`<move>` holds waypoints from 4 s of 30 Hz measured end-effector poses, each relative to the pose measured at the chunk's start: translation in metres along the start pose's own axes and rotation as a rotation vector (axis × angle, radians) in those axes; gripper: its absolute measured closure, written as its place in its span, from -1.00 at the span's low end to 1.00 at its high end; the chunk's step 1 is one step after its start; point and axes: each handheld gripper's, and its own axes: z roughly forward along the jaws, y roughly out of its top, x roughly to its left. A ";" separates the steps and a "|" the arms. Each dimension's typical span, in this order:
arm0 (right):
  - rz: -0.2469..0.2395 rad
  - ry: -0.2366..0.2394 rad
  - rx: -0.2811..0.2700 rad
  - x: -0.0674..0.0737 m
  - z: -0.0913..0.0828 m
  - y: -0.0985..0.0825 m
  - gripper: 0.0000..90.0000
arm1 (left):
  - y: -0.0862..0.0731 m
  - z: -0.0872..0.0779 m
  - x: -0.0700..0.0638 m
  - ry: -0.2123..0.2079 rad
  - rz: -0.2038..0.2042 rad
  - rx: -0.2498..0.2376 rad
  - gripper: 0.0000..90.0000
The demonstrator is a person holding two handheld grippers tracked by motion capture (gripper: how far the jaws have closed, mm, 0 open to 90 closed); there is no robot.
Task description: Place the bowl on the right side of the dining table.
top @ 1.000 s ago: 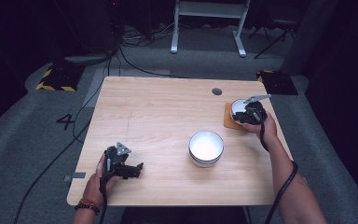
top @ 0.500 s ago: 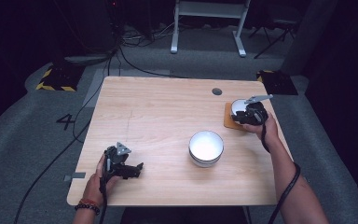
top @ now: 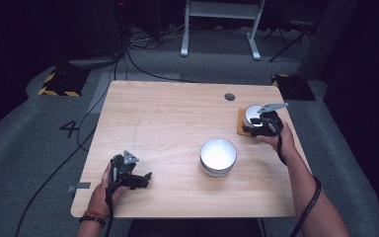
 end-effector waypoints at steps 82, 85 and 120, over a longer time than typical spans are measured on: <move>-0.198 -0.054 0.131 0.059 -0.041 -0.062 -0.46 | 0.000 0.000 0.000 -0.001 0.000 0.000 -1.00; -0.193 -0.063 0.123 0.059 -0.043 -0.065 -0.45 | 0.000 0.000 0.000 0.000 0.000 0.000 -1.00; -0.177 -0.061 0.142 0.068 -0.058 -0.101 -0.47 | 0.000 0.000 0.000 -0.001 0.000 0.000 -1.00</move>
